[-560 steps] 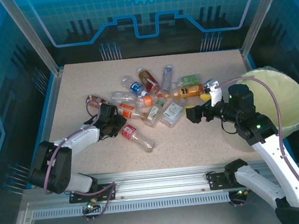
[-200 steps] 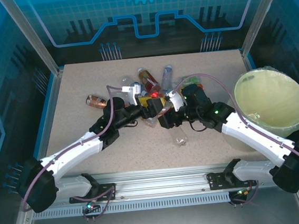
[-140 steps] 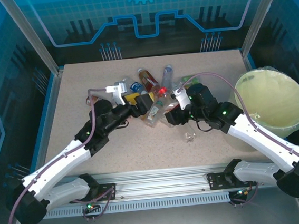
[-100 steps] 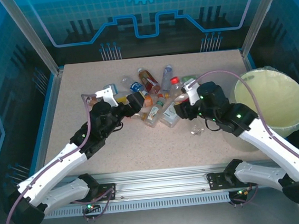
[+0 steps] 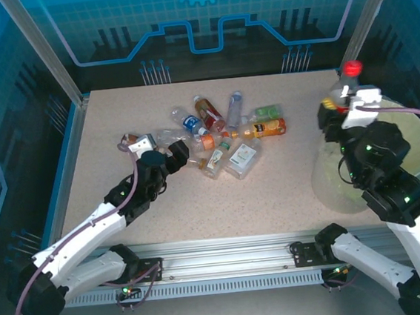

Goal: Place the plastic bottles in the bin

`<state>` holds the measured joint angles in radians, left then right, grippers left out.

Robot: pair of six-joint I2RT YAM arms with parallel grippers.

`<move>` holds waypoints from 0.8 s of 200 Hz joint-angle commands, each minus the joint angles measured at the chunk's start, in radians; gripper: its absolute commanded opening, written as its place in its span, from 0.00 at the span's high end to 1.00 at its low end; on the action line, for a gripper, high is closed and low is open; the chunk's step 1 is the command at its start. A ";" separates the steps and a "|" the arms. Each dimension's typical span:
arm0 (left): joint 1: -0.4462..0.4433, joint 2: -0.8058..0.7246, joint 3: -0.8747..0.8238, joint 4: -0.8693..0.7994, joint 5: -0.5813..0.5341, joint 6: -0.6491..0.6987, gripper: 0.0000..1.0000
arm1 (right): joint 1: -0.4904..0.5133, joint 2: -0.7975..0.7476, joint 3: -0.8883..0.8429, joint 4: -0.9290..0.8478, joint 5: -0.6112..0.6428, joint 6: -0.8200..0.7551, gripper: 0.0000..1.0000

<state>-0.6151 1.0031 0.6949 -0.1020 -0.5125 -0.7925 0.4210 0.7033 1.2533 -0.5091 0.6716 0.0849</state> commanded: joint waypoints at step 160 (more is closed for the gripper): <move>0.161 -0.052 -0.124 -0.140 0.053 -0.163 0.01 | -0.613 -0.012 -0.298 -0.053 -0.324 0.263 0.49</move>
<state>-0.4702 0.9611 0.5850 -0.2398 -0.4934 -0.9443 -0.1772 0.6891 0.9539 -0.5461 0.4484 0.3161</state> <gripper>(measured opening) 0.992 0.518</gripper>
